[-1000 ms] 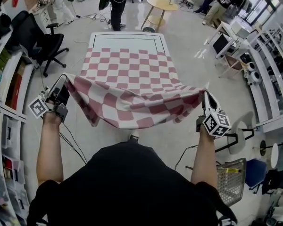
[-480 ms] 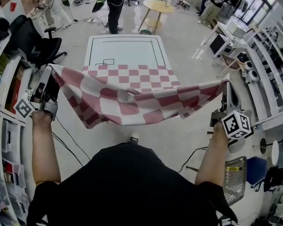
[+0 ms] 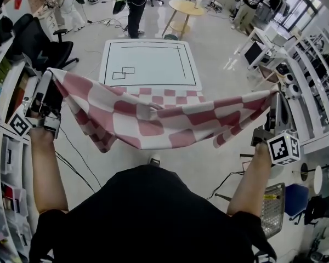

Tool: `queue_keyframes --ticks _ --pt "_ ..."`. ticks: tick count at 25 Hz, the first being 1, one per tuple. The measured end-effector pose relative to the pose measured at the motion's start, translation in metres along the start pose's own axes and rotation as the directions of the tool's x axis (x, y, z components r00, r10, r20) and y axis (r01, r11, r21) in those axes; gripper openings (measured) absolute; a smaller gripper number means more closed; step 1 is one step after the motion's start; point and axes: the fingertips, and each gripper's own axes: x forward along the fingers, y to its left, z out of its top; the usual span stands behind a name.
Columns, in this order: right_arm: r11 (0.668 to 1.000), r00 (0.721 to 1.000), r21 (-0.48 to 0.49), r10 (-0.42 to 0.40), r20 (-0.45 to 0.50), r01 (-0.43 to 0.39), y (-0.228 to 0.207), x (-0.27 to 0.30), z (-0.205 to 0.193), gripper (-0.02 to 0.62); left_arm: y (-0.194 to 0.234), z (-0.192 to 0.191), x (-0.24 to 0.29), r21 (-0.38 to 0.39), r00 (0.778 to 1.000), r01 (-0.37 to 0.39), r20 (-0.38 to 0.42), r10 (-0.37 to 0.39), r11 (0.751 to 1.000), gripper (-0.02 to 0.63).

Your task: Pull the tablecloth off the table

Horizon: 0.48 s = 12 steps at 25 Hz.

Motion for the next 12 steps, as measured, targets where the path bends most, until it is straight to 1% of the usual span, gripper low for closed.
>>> queue_keyframes --ticks 3,6,9,12 --pt "1.000 1.000 0.014 0.001 -0.018 -0.001 -0.014 -0.005 0.001 0.028 -0.012 -0.004 0.003 0.016 1.000 -0.002 0.012 0.001 1.000 0.021" --pt "0.999 0.998 0.038 0.004 -0.060 -0.002 -0.032 -0.005 -0.014 0.028 -0.015 -0.019 0.011 0.037 1.000 -0.021 -0.006 0.021 0.999 0.020" --pt "0.999 0.995 0.031 -0.006 -0.101 0.009 -0.024 0.006 -0.032 0.028 0.010 -0.027 0.004 0.052 0.995 -0.078 -0.052 0.081 0.996 0.020" --pt "0.999 0.988 0.032 -0.007 -0.152 0.012 -0.010 0.019 -0.060 0.028 0.047 -0.035 -0.017 0.047 0.984 -0.148 -0.097 0.152 0.988 0.020"
